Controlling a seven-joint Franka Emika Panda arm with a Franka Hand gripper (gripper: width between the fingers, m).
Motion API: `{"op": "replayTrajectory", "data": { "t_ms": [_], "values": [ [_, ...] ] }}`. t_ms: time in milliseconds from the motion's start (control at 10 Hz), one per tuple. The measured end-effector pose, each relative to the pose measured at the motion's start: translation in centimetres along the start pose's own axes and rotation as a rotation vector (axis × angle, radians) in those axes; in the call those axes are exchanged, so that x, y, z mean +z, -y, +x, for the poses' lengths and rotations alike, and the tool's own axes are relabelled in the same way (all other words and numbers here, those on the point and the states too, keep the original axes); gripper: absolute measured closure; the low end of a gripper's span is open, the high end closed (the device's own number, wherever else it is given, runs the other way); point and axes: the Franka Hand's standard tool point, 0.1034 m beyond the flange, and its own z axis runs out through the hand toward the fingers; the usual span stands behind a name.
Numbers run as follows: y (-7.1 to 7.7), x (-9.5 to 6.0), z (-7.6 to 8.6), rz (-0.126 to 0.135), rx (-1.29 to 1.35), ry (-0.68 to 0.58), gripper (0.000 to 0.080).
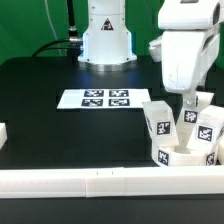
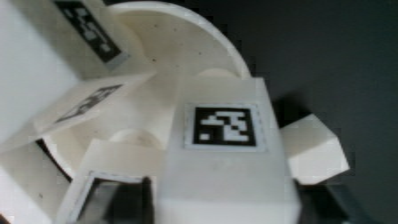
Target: Assemble stool
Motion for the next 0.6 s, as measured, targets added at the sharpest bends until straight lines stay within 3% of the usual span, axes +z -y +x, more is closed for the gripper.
{"op": "replayTrajectory", "data": {
  "t_ms": [300,600],
  "values": [
    [-0.03,0.00,-0.04,0.000,0.035,0.000,0.0464],
    [0.01,0.04,-0.06,0.002,0.338,-0.001,0.0464]
  ]
}}
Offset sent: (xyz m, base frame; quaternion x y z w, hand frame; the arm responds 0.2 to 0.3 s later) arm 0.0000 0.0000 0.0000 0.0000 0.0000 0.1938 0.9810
